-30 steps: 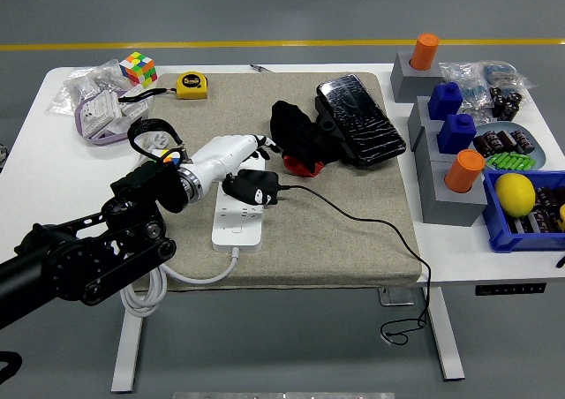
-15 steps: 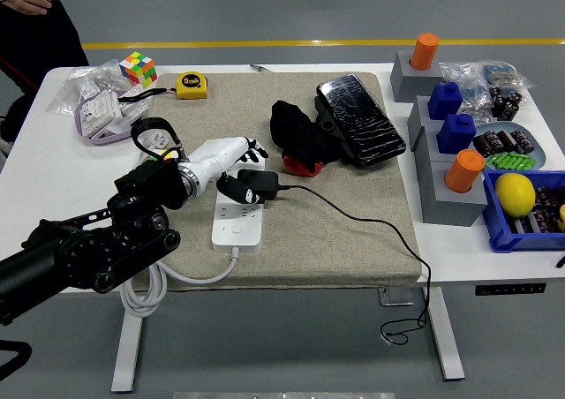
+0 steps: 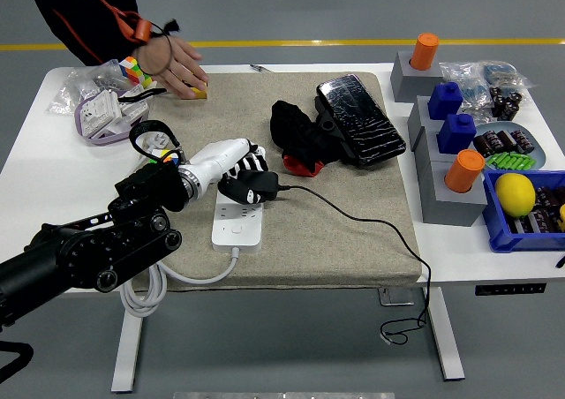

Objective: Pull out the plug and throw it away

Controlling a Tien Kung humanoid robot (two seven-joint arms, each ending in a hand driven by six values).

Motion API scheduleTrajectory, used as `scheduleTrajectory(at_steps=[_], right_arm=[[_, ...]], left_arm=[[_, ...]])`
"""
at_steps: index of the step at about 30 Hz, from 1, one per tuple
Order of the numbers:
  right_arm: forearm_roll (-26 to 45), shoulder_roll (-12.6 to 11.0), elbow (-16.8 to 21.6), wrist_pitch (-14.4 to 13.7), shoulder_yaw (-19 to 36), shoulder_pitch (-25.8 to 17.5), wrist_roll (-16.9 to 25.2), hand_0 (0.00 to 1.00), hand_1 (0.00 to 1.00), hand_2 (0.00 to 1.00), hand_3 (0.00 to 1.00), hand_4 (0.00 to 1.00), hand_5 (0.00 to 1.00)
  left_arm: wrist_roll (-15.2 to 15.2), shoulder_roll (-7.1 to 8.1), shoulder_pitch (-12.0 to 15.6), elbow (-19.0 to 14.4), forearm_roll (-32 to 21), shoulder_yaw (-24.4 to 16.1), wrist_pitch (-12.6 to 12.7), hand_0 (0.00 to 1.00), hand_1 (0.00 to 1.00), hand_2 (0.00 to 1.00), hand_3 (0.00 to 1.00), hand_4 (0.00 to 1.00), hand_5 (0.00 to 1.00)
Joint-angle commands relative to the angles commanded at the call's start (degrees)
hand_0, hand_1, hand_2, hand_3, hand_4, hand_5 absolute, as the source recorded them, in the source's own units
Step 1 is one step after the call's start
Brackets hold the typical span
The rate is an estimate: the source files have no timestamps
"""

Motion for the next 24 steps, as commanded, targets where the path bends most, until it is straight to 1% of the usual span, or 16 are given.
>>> scheduleTrajectory(at_steps=[3, 4, 5, 7, 9, 10, 16, 20, 22, 24], right_arm=[[-0.1, 0.0, 0.0, 0.0, 0.3, 0.0, 0.0, 0.621, 0.669, 0.692, 0.641, 0.969, 0.419], [-0.1, 0.0, 0.0, 0.0, 0.3, 0.0, 0.0, 0.621, 0.670, 0.692, 0.641, 0.969, 0.420], [-0.1, 0.0, 0.0, 0.0, 0.3, 0.0, 0.0, 0.621, 0.670, 0.692, 0.641, 0.969, 0.420], [-0.1, 0.0, 0.0, 0.0, 0.4, 0.1, 0.0, 0.621, 0.670, 0.692, 0.641, 0.969, 0.420], [0.0, 0.1, 0.0, 0.0, 0.4, 0.1, 0.0, 0.621, 0.670, 0.692, 0.641, 0.969, 0.420], [0.0, 0.1, 0.0, 0.0, 0.4, 0.1, 0.0, 0.620, 0.669, 0.692, 0.641, 0.969, 0.420], [-0.1, 0.1, 0.0, 0.0, 0.5, 0.0, 0.0, 0.620, 0.669, 0.692, 0.641, 0.969, 0.420], [-0.1, 0.1, 0.0, 0.0, 0.4, 0.0, 0.0, 0.620, 0.670, 0.692, 0.641, 0.969, 0.420], [-0.1, 0.1, 0.0, 0.0, 0.4, 0.0, 0.0, 0.620, 0.670, 0.692, 0.641, 0.969, 0.420], [-0.1, 0.1, 0.0, 0.0, 0.3, 0.0, 0.0, 0.620, 0.669, 0.692, 0.641, 0.970, 0.420]], left_arm=[[-0.2, 0.02, -0.1, 0.2, -0.2, 0.0, 0.2, 0.351, 0.408, 0.467, 0.551, 0.751, 0.002], [-0.2, 0.00, -0.2, 0.2, -0.3, 0.0, 0.1, 0.330, 0.385, 0.451, 0.550, 0.724, 0.002], [-0.3, 0.00, -0.3, 0.2, -0.3, 0.0, 0.1, 0.330, 0.385, 0.451, 0.550, 0.724, 0.002], [-0.8, -0.01, -0.3, 0.2, -0.6, 0.0, 0.3, 0.330, 0.385, 0.451, 0.550, 0.724, 0.002], [-1.9, 0.05, -0.3, 0.0, -0.9, 0.0, 1.0, 0.330, 0.385, 0.451, 0.550, 0.724, 0.002], [-2.2, 0.09, -0.3, -0.1, -0.9, -0.1, 1.0, 0.315, 0.369, 0.436, 0.548, 0.720, 0.002], [-3.2, 0.30, -0.3, -2.2, 0.1, -1.0, 1.4, 0.315, 0.369, 0.436, 0.548, 0.720, 0.002], [-3.8, 0.30, -0.1, -4.5, 0.9, -1.5, 2.3, 0.311, 0.366, 0.431, 0.544, 0.718, 0.002], [-4.1, 0.10, 0.0, -5.4, 0.6, -1.1, 3.0, 0.311, 0.366, 0.431, 0.544, 0.718, 0.002], [-4.7, -0.42, 0.2, -5.7, -0.3, -0.5, 3.8, 0.311, 0.366, 0.429, 0.546, 0.717, 0.002]])
